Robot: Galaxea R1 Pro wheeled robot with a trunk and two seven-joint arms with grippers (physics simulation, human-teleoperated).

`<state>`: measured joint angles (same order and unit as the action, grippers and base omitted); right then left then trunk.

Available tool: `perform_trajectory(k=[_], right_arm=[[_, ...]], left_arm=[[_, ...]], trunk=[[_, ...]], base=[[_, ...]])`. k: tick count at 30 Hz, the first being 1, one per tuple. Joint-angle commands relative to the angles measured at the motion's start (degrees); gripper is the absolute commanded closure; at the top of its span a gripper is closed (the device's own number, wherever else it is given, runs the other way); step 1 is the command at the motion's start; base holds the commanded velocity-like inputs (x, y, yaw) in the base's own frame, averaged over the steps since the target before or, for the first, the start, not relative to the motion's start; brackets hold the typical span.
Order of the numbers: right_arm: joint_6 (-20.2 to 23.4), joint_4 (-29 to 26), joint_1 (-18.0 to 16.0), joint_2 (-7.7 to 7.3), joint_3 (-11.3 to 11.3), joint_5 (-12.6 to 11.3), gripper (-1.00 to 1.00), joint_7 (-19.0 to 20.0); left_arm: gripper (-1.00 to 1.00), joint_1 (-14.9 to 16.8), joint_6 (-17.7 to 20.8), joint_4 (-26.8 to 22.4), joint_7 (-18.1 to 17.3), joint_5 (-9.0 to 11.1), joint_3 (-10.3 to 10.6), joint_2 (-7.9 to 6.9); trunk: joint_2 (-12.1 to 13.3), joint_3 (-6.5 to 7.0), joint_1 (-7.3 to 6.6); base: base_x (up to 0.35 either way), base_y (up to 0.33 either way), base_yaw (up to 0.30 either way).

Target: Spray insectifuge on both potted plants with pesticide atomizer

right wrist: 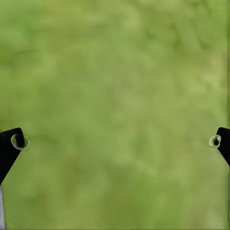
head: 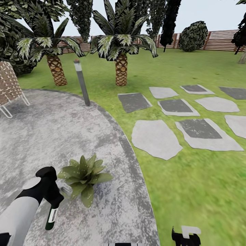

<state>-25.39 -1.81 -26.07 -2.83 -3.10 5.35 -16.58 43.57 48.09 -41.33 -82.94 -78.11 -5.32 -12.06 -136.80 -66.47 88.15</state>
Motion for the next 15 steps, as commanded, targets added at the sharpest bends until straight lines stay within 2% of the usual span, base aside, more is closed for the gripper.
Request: perform_trajectory(k=[1,5,11,15], right_arm=[[-0.1,0.1,0.0,0.01,-0.3,0.6,-1.0,-0.2],[-0.1,0.0,0.0,0.09,-0.3,0.5,-1.0,-0.2],[-0.1,0.0,0.0,0.1,-0.3,0.5,-1.0,-0.2],[-0.1,0.0,0.0,0.1,-0.3,0.5,-1.0,-0.2]], left_arm=[[1.0,-0.1,0.6,-0.1,-0.5,-0.7,-0.1,0.03],[1.0,-1.0,0.6,-0.6,-0.5,-0.8,-0.1,0.12],[1.0,-1.1,0.8,-0.9,-0.6,-0.3,-0.6,0.2],[1.0,-1.1,1.0,-0.9,-0.5,3.1,-3.4,0.24]], trunk=[[0.0,-0.05,0.01],[0.0,-0.05,0.01],[0.0,-0.05,0.01],[0.0,-0.05,0.01]], base=[[0.147,-0.237,0.017],[0.052,-0.195,0.19],[0.003,-0.018,0.266],[0.0,-0.001,0.221]])
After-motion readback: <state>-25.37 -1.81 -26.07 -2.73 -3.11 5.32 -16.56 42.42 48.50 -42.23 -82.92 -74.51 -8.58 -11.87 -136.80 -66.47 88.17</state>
